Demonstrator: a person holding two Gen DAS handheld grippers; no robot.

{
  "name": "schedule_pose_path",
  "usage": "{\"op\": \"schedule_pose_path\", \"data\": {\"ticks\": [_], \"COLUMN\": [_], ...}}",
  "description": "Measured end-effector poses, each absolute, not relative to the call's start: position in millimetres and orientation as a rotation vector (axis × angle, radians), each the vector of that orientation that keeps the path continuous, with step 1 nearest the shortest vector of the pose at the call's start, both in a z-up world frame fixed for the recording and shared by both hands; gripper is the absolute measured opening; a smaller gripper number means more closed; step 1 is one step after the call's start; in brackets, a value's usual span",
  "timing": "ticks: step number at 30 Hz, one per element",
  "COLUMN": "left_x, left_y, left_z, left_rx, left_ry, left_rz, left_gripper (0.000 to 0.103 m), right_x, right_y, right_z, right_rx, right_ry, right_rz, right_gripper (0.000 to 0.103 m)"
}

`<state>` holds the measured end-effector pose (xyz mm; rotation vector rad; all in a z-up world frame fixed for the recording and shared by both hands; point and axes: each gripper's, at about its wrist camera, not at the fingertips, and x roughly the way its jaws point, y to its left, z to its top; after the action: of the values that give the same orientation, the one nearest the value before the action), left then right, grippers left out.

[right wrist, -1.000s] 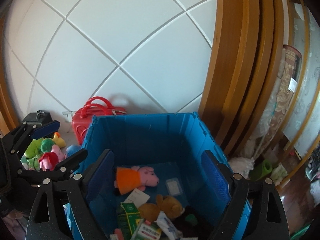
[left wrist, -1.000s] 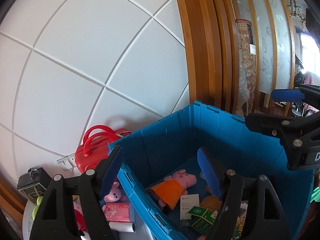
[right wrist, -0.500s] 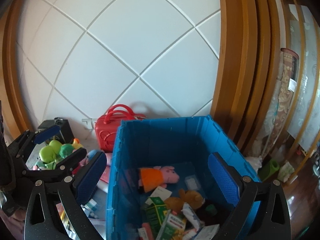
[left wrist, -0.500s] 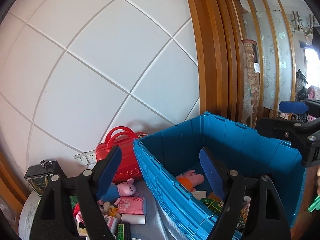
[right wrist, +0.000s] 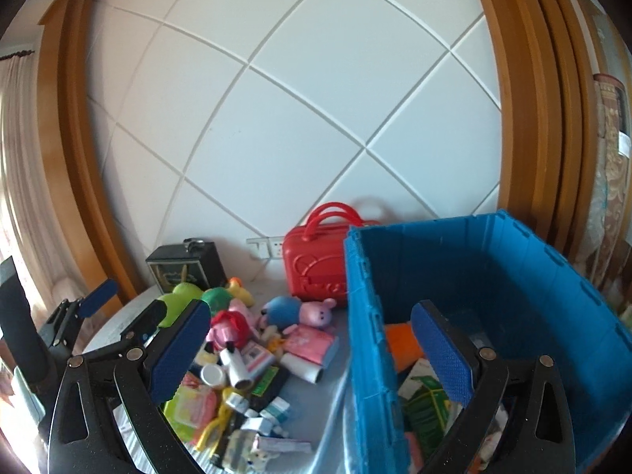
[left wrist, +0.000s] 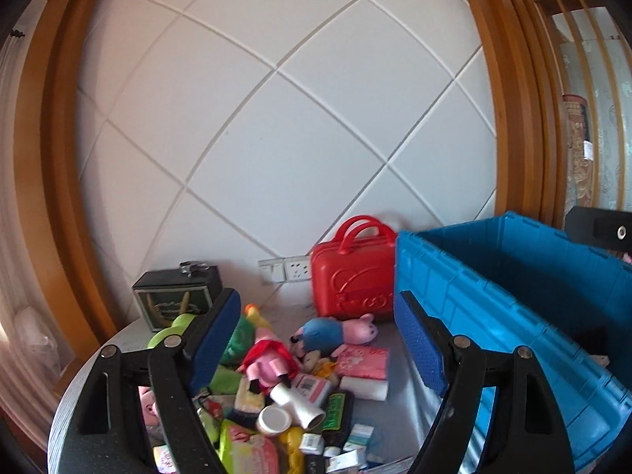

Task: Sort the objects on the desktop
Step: 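Move both open tools back over the pile of items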

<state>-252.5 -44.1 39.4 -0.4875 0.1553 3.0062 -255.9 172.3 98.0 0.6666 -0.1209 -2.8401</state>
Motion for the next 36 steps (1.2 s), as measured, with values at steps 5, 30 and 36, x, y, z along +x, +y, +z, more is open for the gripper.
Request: {"op": "schedule_pose_path", "data": {"ticks": [5,30,36], "left_x": [-246,-231,-240], "left_y": [-98,-210,-151], "left_z": [2,-216,-231], "left_rx": [-0.643,-1.399,-1.394], "left_ry": [0.182,-0.07,-0.011], "left_rz": [3.092,2.91,2.752], "left_gripper": [0.08,0.08,0.08], "right_x": [-255,-296,-287], "right_y": [123,66,73], "right_z": [70,-190,-226], "right_rx": [0.671,1.473,1.607], "right_ry": [-0.051,0.06,0.092], "right_rz": [-2.757,-2.517,-2.474], "right_gripper": [0.103,0.103,0.103]}}
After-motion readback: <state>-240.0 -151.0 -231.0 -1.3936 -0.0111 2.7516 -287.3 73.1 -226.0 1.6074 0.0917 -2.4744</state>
